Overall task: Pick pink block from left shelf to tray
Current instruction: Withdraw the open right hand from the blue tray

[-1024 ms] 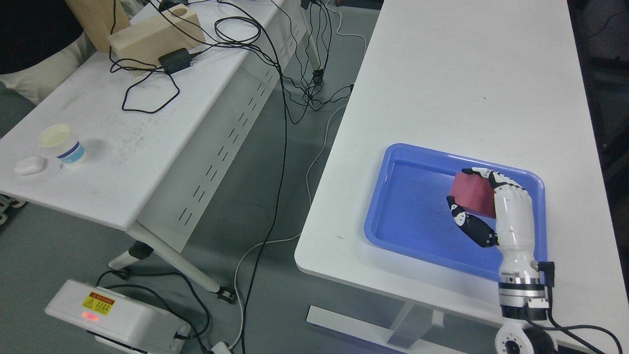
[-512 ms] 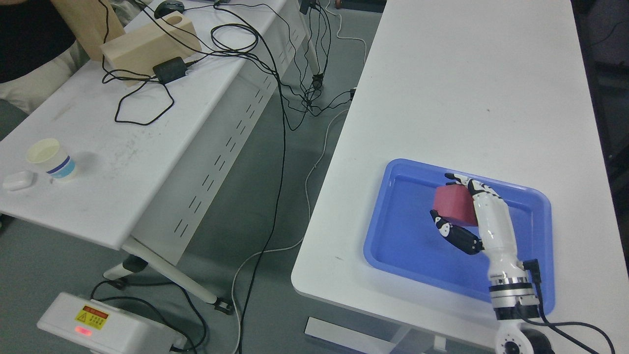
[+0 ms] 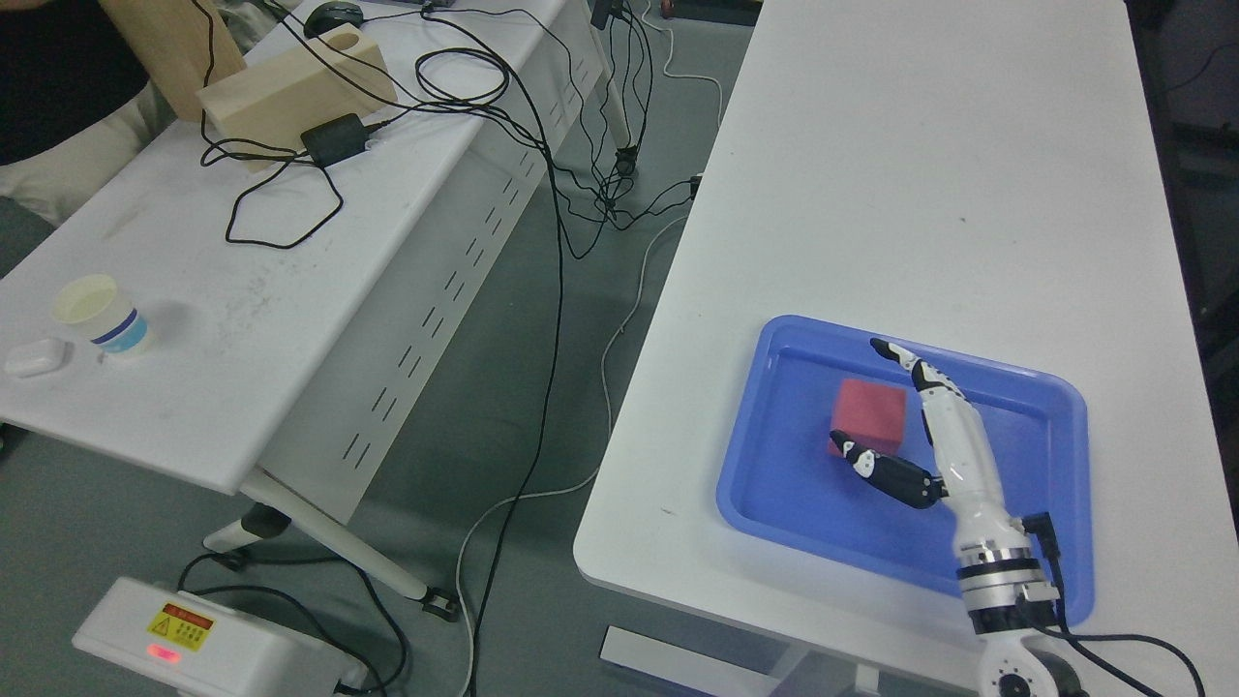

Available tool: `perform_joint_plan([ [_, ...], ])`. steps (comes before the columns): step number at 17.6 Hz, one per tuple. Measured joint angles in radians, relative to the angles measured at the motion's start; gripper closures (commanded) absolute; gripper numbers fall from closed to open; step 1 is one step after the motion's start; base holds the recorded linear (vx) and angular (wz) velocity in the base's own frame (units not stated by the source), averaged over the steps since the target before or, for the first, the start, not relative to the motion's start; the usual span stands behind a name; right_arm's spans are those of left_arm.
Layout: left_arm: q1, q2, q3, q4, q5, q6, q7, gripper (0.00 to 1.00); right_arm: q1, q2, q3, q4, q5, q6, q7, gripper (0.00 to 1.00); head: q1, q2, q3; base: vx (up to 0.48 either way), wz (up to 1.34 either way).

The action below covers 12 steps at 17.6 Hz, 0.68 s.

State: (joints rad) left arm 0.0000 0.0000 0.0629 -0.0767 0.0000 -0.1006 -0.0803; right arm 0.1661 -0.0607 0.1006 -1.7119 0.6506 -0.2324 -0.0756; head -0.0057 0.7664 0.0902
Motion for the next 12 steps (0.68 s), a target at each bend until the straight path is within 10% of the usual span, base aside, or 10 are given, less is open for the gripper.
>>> perform_joint_plan([
  [12, 0.0, 0.0, 0.0, 0.0, 0.0, 0.0, 0.0, 0.0, -0.006, 0.003, -0.012, 0.001, -0.266, -0.003, -0.008, 0.0, 0.0, 0.0, 0.0, 0.0, 0.0],
])
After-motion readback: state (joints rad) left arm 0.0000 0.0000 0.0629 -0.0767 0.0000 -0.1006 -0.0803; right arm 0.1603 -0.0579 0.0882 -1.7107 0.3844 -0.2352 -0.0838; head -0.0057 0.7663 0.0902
